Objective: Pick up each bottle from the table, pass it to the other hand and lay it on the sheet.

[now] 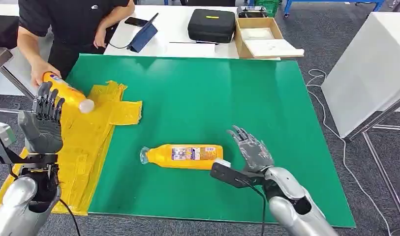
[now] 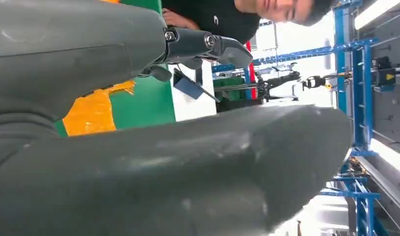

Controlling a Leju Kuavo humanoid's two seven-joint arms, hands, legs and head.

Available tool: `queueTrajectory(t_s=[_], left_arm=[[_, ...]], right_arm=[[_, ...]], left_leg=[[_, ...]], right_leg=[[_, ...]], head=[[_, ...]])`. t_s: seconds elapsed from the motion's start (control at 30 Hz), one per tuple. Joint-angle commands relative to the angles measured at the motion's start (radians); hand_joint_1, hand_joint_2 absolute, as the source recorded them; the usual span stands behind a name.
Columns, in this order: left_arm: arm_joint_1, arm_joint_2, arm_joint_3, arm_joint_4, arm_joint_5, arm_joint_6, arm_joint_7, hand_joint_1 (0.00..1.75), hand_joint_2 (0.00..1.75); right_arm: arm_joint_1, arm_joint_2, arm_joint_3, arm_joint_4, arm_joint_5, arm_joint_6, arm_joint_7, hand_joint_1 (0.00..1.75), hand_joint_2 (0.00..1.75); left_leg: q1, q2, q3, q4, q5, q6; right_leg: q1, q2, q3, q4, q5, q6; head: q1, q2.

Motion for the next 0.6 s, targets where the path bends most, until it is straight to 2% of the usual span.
queueTrajectory(t_s=[0.03,0.2,0.6], left_arm=[[0.016,-0.040,-0.005,-0.003,-0.010,0.008,0.001,0.00,0.00],[0.004,-0.025,-0.016,0.009,-0.006,0.015,0.002,0.00,0.00],[-0.017,-0.018,-0.032,0.021,0.001,0.018,0.005,0.00,0.00]], right_arm=[[-0.126,0.150,0.109,0.218,0.010,-0.002,0.029,0.00,1.75],[-0.147,0.201,0.135,0.272,-0.016,-0.008,0.030,0.00,1.75],[-0.137,0.227,0.153,0.312,-0.019,-0.001,0.039,0.00,1.75]], left_leg=[[0.001,0.002,0.003,-0.002,0.000,-0.004],[0.002,0.003,0.002,-0.001,0.000,-0.003],[0.001,0.000,0.001,-0.001,0.001,-0.003]], right_leg=[[0.001,0.002,0.003,-0.002,0.001,-0.002],[0.001,0.002,0.002,-0.002,0.001,-0.002],[0.001,-0.001,0.002,-0.001,0.000,-0.002]], head=[[0.000,0.000],[0.000,0.000],[0.000,0.000]])
